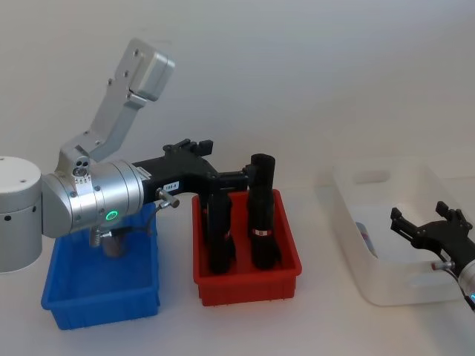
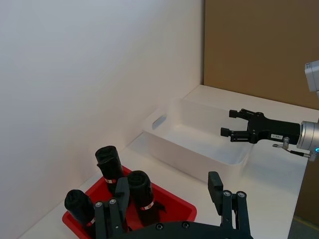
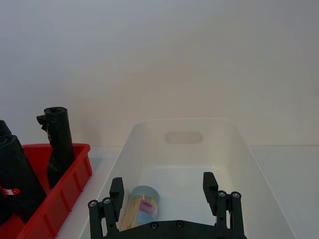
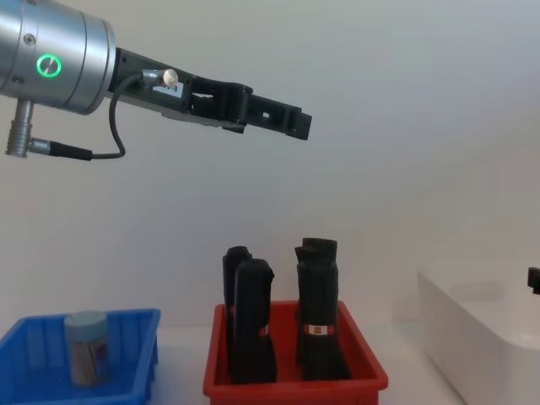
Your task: Pick the cotton swabs from the blue box and place them into the white box.
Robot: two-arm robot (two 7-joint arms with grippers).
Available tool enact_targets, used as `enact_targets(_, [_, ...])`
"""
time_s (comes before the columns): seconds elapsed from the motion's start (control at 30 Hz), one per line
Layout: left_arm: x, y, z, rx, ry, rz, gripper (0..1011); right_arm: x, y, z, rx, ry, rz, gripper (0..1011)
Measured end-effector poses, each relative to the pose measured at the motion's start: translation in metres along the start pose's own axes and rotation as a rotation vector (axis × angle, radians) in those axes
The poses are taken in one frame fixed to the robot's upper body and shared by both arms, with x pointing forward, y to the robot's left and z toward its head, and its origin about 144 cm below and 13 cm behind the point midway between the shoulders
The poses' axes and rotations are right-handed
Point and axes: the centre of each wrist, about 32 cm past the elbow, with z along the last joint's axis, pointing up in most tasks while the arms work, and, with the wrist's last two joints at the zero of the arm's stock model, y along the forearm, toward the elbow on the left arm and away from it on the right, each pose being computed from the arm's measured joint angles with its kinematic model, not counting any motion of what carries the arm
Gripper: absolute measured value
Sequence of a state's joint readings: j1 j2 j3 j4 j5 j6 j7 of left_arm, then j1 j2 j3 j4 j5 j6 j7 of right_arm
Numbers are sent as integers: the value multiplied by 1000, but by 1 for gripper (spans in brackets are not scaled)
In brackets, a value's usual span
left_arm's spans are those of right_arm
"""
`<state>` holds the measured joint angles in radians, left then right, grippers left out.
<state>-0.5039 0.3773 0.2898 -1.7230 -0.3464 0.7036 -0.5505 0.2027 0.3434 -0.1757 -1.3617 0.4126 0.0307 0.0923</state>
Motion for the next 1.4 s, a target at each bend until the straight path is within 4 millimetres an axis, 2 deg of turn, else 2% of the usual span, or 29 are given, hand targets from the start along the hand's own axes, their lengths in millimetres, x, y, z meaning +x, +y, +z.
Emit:
enact_targets(0.4, [0,0,-1,-2,-1,1,1000,-1,-1,1,4,-3,2,1001])
enact_targets(0.63, [-3,-4,-11,-16,-17,34,999,-10,-7,4,19,-18,23,1001])
enact_targets(1.4, [-27,-22,-73,-120,-110,227,1000,-64,-50,26,119,-87,138,1001])
